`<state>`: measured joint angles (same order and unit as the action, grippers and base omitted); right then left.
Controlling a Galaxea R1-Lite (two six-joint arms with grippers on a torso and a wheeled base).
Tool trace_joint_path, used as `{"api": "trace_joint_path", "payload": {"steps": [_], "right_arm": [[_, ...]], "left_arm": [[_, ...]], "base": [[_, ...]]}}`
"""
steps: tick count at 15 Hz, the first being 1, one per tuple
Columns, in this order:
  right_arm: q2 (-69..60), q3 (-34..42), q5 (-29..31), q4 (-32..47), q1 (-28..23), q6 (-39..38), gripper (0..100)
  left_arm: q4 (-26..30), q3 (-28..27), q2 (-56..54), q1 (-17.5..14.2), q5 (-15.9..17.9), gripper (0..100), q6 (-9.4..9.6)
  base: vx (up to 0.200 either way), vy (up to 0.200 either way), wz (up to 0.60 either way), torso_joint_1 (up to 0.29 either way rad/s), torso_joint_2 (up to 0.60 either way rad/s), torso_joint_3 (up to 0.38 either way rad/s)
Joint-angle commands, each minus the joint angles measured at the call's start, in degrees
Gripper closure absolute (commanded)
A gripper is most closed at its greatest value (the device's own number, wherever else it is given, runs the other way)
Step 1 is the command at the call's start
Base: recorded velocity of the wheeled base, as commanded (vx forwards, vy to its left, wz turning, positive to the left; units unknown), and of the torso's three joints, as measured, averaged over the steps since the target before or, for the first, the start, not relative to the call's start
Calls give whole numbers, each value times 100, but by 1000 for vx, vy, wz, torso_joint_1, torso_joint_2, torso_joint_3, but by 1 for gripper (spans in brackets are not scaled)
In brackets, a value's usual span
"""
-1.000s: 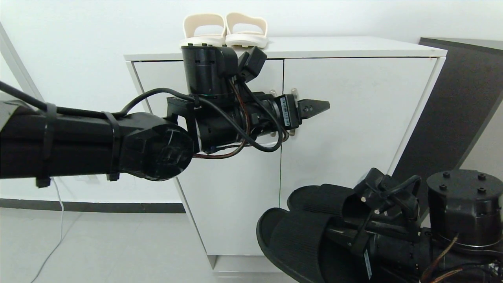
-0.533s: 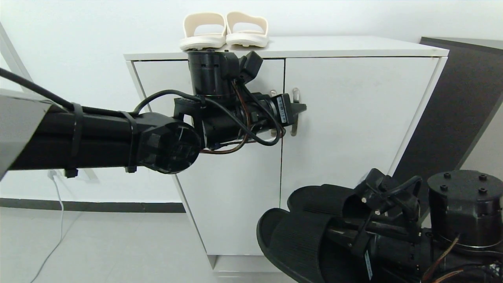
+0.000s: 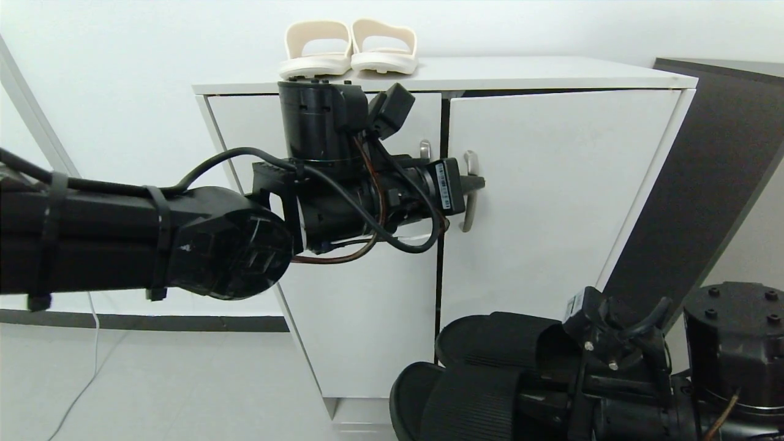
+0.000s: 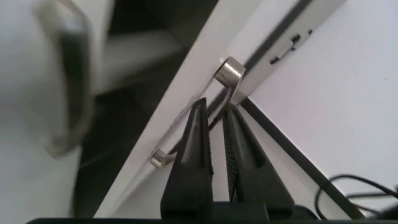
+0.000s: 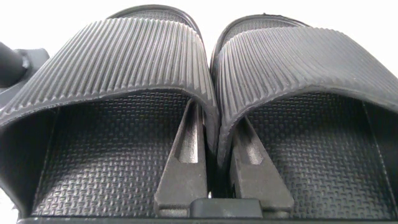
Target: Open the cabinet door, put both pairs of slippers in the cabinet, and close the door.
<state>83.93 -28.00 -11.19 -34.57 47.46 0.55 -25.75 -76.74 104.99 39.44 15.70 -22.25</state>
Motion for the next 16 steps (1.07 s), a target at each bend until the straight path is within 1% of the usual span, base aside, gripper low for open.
{"api": "trace_joint_path", "payload": {"steps": [1,2,3,5,6,7,8,10,11,12,13,15,16], "right_arm": [[-88,84,-85,-6,9,51,100],[-88,120,-111,-6,9,174,100],[-96,155,-120,-6,9,235,100],[-96,251,-120,-6,9,385,100],[-96,287,-129,-6,9,411,100],[-96,348,-252,-6,18,552,100],[-105,374,-287,-6,18,622,100],[-132,436,-296,-32,27,631,100],[-140,453,-287,-41,62,631,100],[-140,453,-287,-41,71,631,100],[-140,471,-305,-50,71,631,100],[-140,515,-375,-102,79,631,100],[-149,559,-410,-111,123,639,100]], "left_arm": [[-71,335,-417,178,-14,100,19],[-88,493,-567,301,-14,100,28],[-115,590,-655,354,-23,100,36],[-211,1091,-1033,468,-32,100,195],[-273,1276,-1156,468,-32,100,247],[-414,1522,-1323,468,-50,100,247],[-554,1662,-1349,407,-58,100,238],[-809,1829,-1340,187,-14,100,230],[-871,1803,-1217,29,-6,100,230],[-871,1671,-1059,-50,47,100,212],[-871,1478,-839,-129,117,100,151],[-950,1152,-470,-173,135,100,-104],[-1064,1012,-303,-173,135,100,-139]], "base": [[0,0,0,0,0,0],[0,0,0,0,0,0],[0,0,0,0,0,0],[0,0,0,0,0,0],[0,0,0,0,0,0],[0,0,0,0,0,0],[0,0,0,0,0,0],[0,0,0,0,0,0],[0,0,0,0,0,0],[0,0,0,0,0,0],[0,0,0,0,0,0],[0,0,0,0,0,0],[0,0,0,0,0,0]]}}
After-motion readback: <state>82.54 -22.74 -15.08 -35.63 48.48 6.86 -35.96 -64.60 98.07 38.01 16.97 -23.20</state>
